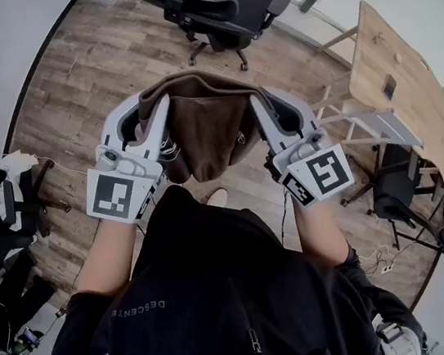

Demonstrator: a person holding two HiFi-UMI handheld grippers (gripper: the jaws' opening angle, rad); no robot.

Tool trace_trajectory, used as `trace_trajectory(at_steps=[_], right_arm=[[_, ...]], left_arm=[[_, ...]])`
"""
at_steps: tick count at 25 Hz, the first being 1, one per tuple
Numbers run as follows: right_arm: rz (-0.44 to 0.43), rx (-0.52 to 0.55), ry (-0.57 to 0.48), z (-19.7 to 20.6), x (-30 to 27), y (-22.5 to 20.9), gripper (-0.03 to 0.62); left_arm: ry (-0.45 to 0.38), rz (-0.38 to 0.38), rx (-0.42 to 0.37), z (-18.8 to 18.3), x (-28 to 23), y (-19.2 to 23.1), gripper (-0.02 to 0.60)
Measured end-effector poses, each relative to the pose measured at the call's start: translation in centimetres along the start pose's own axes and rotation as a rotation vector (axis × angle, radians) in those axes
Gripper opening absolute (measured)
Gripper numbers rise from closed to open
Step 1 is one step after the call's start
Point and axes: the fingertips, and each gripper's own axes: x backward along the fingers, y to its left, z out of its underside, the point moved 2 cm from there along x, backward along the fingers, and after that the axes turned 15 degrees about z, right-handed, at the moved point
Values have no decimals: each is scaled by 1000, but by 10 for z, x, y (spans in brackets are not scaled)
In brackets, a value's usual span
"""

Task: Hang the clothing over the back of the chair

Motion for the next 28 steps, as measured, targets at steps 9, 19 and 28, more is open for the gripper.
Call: trace_trajectory(at_steps=[9,19,28], right_arm=[[16,-7,10,4,70,32,43],[67,22,-47,-11,70,52,44],[91,16,-30,-16,27,57,44]], left_arm=[[-1,18,44,-8,41,-59,49],[-48,56,-1,-27,56,-46,49],[-42,66,0,-25,55,-4,49]])
